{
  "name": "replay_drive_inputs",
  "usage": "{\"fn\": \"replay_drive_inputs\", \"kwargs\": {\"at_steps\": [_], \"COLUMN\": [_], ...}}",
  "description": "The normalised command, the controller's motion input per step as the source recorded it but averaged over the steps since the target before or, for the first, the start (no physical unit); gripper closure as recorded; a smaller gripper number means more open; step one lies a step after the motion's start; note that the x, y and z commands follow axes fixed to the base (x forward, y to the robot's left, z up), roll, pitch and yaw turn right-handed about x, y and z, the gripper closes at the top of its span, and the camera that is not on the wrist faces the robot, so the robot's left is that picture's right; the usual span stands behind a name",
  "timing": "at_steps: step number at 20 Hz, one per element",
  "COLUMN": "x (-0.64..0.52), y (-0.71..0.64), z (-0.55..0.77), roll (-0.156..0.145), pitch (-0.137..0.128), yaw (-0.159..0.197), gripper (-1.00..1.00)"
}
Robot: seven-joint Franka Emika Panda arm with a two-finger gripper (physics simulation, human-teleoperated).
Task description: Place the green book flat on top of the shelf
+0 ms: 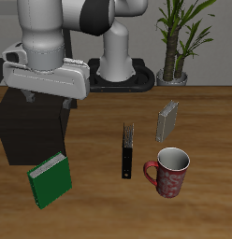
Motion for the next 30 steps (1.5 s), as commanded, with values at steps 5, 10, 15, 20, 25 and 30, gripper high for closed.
{"fn": "replay_drive_inputs", "kwargs": {"at_steps": [5,10,15,20,25,30], "x": [0.18,0.13,0.06,0.04,0.04,0.06], "y": [0.02,-0.03,-0.02,-0.02,-0.09,-0.05], "z": [-0.35,-0.47,-0.35,-0.28,-0.23,-0.31], "roll": [0.005,-0.001,-0.012,-0.004,-0.02,-0.009], "pitch": [-0.041,-0.033,-0.016,0.013,0.006,0.018], "yaw": [-0.05,-0.041,-0.043,-0.022,-0.039,-0.002], "gripper": [-1.0,-1.0,-1.0,-1.0,-1.0,-1.0]}}
